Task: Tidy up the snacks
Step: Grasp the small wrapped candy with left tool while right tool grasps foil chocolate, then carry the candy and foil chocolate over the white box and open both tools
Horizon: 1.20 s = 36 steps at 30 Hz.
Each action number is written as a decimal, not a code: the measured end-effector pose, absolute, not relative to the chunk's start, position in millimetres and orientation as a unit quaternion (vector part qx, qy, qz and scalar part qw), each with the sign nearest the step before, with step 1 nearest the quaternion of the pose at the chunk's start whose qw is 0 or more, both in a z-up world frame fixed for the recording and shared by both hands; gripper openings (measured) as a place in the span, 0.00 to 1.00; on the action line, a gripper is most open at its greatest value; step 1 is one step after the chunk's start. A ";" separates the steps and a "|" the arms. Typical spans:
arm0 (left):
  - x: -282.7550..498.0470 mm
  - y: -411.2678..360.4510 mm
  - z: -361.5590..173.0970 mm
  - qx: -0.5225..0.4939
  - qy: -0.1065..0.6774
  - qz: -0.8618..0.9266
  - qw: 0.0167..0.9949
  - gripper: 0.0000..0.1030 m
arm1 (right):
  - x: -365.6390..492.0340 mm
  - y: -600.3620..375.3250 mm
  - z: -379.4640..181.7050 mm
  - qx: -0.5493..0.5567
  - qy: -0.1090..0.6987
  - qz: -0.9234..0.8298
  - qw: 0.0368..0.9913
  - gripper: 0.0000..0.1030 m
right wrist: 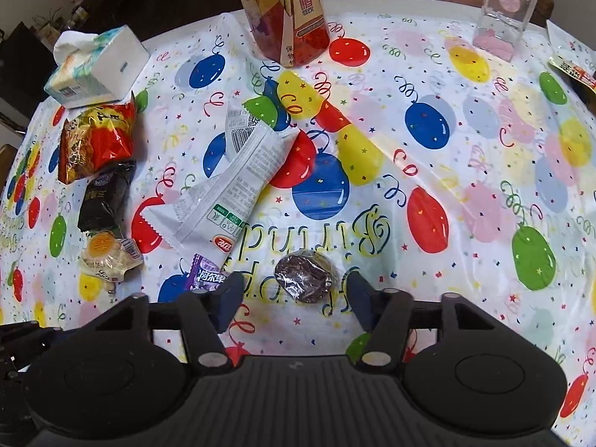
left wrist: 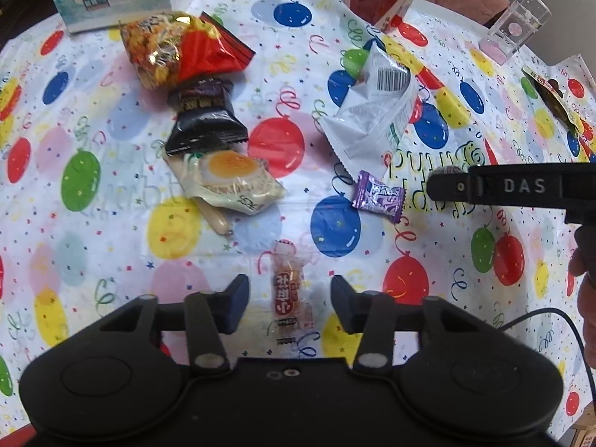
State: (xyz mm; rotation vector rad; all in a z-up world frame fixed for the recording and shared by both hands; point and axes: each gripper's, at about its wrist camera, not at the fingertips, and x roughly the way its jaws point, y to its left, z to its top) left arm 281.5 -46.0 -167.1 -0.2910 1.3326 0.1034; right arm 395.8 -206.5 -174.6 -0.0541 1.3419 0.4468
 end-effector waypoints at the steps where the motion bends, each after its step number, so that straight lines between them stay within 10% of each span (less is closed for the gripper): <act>1: 282.0 -46.3 -168.7 -0.136 0.617 0.047 0.773 0.32 | 396.4 -205.9 -175.9 -0.026 0.617 0.205 0.759 0.50; 12: 280.4 -49.5 -173.3 -0.132 0.616 0.046 0.775 0.07 | 394.8 -206.7 -178.3 -0.034 0.610 0.189 0.768 0.35; 36: 236.4 -35.4 -115.3 -0.146 0.579 0.018 0.802 0.06 | 318.4 -235.6 -89.6 -0.014 0.579 0.226 0.784 0.35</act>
